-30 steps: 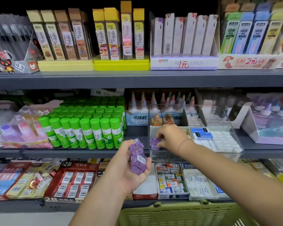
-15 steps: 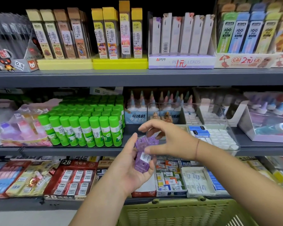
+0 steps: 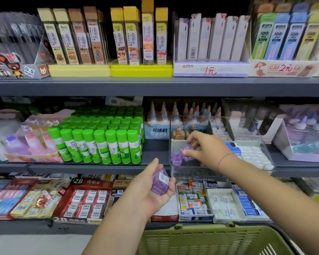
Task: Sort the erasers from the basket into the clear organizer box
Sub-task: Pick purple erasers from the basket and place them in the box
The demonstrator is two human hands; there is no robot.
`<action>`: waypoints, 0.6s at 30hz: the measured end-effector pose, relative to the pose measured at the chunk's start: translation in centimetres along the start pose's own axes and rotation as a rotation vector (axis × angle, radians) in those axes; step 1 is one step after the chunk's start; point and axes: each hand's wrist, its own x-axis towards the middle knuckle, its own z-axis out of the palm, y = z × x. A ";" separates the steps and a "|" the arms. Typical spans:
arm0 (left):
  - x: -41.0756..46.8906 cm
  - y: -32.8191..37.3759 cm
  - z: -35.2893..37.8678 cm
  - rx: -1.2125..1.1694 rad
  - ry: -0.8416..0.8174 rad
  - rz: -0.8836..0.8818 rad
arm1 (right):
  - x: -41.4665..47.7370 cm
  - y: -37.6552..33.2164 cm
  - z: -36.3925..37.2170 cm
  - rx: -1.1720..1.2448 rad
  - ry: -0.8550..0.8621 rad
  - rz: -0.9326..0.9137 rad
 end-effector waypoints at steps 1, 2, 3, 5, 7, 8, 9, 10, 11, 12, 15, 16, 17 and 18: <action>0.0 0.0 0.0 0.000 0.001 0.000 | 0.1 0.0 0.4 -0.062 -0.005 0.007; 0.1 0.0 0.1 0.000 0.002 0.001 | 0.3 0.1 0.8 -0.129 0.001 0.012; 0.1 0.0 0.2 -0.002 0.004 0.001 | 0.5 0.1 1.1 -0.191 0.012 0.018; 0.1 -0.1 0.2 -0.006 0.011 0.003 | 0.8 0.2 1.7 -0.284 0.032 0.030; 0.1 0.0 0.1 -0.008 0.016 0.003 | 1.0 0.2 2.0 -0.362 0.054 0.028; 0.1 0.0 0.1 -0.009 0.018 0.005 | 1.1 0.2 2.1 -0.416 0.063 0.019; 0.1 0.1 0.0 -0.009 0.019 0.007 | 1.2 0.3 2.2 -0.468 0.066 0.010; 0.1 0.1 0.0 -0.009 0.021 0.009 | 1.3 0.3 2.4 -0.503 0.062 0.002; 0.2 0.1 0.0 -0.008 0.022 0.009 | 1.3 0.4 2.6 -0.516 0.056 -0.004; 0.1 0.1 0.1 -0.007 0.022 0.009 | 1.4 0.5 2.7 -0.507 0.051 -0.008; 0.1 0.0 0.2 -0.007 0.016 0.010 | 1.5 0.8 2.4 -0.438 0.071 -0.026; 0.1 0.0 0.2 -0.006 0.016 0.010 | 1.6 1.0 2.1 -0.417 0.089 -0.029; 0.1 0.0 0.2 -0.005 0.017 0.010 | 1.7 1.2 1.8 -0.398 0.106 -0.033; 0.1 0.0 0.2 -0.004 0.016 0.010 | 1.7 1.3 1.5 -0.378 0.109 -0.042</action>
